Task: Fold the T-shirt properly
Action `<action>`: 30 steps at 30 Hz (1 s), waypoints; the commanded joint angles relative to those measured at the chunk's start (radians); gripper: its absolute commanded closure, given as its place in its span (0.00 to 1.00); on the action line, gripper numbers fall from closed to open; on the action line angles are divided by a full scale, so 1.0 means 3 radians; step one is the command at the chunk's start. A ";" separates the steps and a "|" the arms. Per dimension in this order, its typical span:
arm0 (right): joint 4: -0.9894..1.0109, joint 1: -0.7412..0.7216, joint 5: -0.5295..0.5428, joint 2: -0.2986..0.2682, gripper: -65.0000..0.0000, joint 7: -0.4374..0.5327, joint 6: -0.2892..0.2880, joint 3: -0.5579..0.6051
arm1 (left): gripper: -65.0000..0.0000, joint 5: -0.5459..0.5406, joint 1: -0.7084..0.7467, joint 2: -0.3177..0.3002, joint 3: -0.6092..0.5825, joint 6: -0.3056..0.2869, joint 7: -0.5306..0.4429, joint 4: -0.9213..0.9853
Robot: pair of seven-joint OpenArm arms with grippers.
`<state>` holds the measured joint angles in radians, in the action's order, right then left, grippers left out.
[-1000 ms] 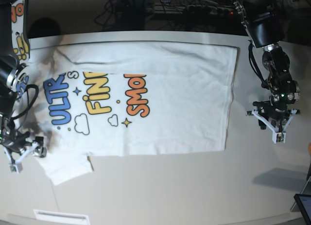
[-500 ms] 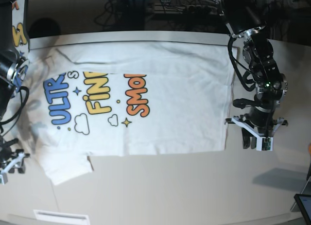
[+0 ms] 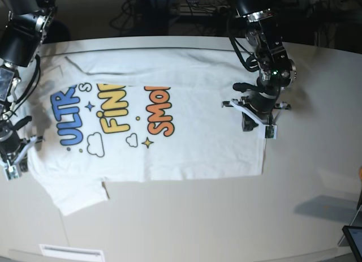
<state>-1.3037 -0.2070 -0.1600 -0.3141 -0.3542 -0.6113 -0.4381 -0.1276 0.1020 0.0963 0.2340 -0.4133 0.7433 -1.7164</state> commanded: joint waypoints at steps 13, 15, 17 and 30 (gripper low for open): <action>-0.0086 -0.0167 0.0009 -0.0050 1.00 -0.0300 0.0030 -0.0025 | 1.00 -0.0032 0.0210 -0.0467 -0.0195 -0.0011 -0.0020 -0.0066; -0.0086 -0.0167 0.0009 -0.0050 1.00 -0.0300 0.0030 -0.0025 | 1.00 -0.0032 0.0225 -0.0559 -0.0195 -0.0011 -0.0020 -0.0066; -0.0086 -0.0167 0.0009 -0.0045 1.00 -0.0300 0.0030 -0.0025 | 1.00 -0.0032 0.0235 -0.0656 -0.0195 -0.0011 -0.0030 -0.0060; -0.0086 -0.0146 0.0009 -0.0035 1.00 -0.0305 0.0030 -0.0025 | 1.00 -0.0043 -0.0005 -0.0876 -0.0184 -0.0011 -0.0046 0.0410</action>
<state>-1.3071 -0.2295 -0.1635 -0.3092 -0.4694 -0.6086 -0.4408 -0.1425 0.1108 -0.1585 0.1768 -0.4194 0.7204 -1.5875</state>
